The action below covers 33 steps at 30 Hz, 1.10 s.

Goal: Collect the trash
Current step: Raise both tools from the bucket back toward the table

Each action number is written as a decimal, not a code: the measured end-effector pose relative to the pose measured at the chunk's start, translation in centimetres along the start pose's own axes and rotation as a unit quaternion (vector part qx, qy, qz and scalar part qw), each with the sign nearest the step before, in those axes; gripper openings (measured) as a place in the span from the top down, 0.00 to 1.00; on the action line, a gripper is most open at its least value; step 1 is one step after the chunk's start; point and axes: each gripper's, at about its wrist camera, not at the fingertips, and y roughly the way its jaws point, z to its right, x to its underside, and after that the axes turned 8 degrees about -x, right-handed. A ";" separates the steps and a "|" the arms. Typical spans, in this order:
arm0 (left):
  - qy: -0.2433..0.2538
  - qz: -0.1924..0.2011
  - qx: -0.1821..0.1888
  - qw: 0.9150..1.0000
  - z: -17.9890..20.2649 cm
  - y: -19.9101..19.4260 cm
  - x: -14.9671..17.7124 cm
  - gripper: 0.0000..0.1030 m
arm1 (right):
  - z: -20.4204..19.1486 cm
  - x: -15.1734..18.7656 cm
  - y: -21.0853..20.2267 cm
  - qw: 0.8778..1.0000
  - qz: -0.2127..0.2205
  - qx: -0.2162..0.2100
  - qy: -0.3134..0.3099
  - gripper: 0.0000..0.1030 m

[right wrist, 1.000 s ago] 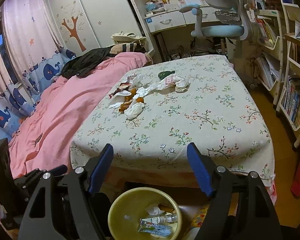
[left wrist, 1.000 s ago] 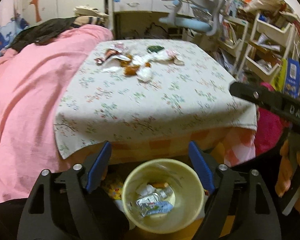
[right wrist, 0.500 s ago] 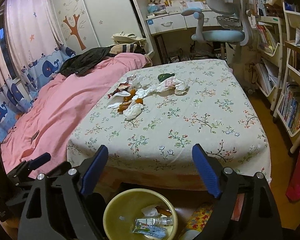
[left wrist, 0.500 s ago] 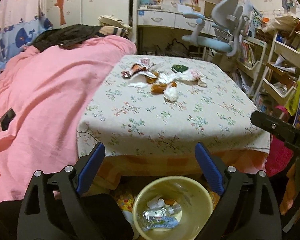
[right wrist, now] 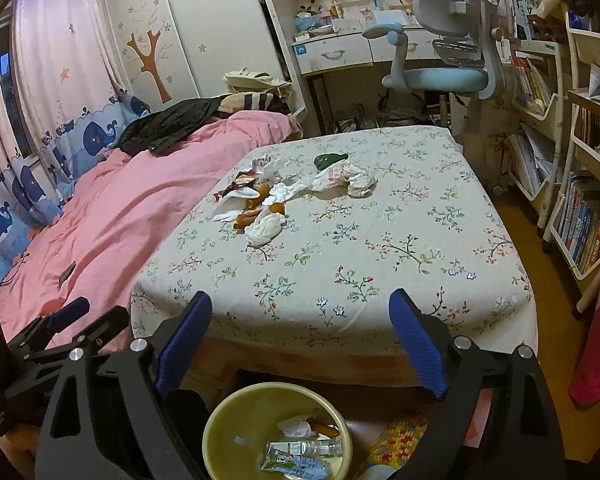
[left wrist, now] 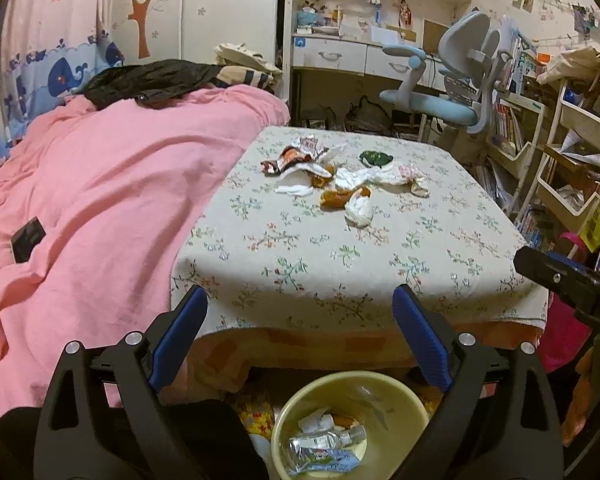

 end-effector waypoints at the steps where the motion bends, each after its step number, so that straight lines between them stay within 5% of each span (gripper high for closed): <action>1: -0.002 0.003 0.000 1.000 -0.1 0.0 -0.2 0.12 | 0.0 0.0 0.0 1.000 0.001 0.000 0.000 0.16; 20: -0.019 0.042 -0.016 0.999 -2.1 2.4 -7.7 0.08 | -1.9 -3.0 2.3 0.999 0.013 0.000 -0.043 0.15; 33: -0.048 0.006 -0.031 0.998 -3.9 8.0 -10.8 0.08 | -2.6 -4.2 6.3 0.998 -0.026 -0.015 -0.052 0.15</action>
